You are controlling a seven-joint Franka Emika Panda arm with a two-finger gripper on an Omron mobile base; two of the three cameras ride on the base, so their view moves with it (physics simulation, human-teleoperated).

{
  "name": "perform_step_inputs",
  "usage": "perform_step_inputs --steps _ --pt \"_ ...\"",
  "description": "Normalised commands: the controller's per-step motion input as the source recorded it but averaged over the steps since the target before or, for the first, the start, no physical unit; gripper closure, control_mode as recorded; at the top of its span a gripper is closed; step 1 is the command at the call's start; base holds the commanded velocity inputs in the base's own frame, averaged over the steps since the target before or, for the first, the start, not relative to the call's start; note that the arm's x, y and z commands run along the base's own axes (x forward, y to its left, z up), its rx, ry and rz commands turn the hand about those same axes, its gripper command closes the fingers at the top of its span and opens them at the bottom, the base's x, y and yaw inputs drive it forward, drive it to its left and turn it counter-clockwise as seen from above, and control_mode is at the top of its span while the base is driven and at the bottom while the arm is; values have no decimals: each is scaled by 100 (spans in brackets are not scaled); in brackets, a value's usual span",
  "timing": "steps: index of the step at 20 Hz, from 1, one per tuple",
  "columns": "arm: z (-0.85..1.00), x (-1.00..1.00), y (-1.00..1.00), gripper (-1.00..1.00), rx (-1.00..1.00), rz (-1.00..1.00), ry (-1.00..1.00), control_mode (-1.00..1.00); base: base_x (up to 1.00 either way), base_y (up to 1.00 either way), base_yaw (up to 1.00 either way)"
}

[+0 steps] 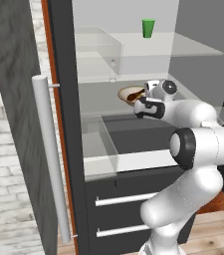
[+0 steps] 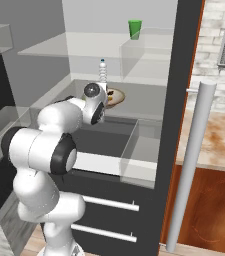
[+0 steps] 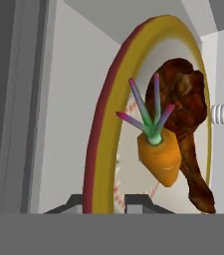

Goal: Pick the chicken drumstick and carrot from their plates and place them in the bowl. Then put the bowl in the fridge.

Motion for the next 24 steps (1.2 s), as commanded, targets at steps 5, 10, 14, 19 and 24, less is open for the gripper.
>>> perform_step_inputs --steps 5,10,14,19,24 --pt "2 46 -4 100 1 0 0 -100 0 0 0" --pt "1 37 -2 100 0 0 4 -100 0 0 0" --pt "1 31 -2 100 0 1 9 -100 0 0 0" --pt "3 28 0 100 0 2 7 -100 0 0 0" --pt "0 28 0 100 0 4 7 -100 0 0 0"
